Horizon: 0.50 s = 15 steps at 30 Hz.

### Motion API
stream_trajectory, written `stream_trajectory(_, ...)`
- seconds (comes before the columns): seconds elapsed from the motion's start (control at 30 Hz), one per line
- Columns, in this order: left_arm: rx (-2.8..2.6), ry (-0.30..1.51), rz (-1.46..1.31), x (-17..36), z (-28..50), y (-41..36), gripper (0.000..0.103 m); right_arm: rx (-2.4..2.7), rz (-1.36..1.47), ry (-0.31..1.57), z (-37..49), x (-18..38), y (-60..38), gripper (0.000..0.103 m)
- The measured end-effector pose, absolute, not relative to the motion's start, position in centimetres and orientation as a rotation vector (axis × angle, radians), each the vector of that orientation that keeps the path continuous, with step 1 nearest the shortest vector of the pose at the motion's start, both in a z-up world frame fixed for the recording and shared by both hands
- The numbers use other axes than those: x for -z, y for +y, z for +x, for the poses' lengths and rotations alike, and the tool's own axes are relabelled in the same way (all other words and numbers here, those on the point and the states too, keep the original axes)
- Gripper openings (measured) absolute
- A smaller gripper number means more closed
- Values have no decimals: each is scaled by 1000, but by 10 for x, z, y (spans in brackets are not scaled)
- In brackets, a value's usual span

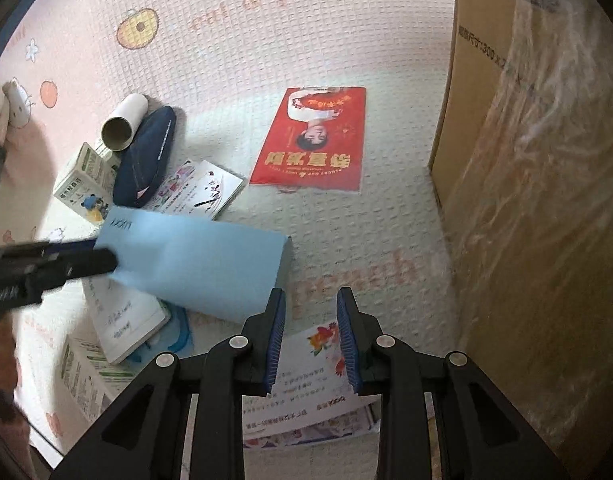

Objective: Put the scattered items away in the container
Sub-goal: 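Close both tools on the light blue box ends and lift it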

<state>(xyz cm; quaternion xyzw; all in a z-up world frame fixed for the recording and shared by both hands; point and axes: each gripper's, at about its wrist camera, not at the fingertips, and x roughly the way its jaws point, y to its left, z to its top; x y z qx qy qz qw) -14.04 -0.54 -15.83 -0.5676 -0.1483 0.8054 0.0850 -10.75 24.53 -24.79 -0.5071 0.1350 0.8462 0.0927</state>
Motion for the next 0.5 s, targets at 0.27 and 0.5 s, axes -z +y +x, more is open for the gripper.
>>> stream_trajectory(0.27,-2455,-549,-1631,149,-125,-13,43,-2562,-1523,396,-88,233,237,25)
stream_trajectory(0.5,-2502,-493,-1595,147,-129,-8,45,-2654,-1447,616,-94,231,241,48)
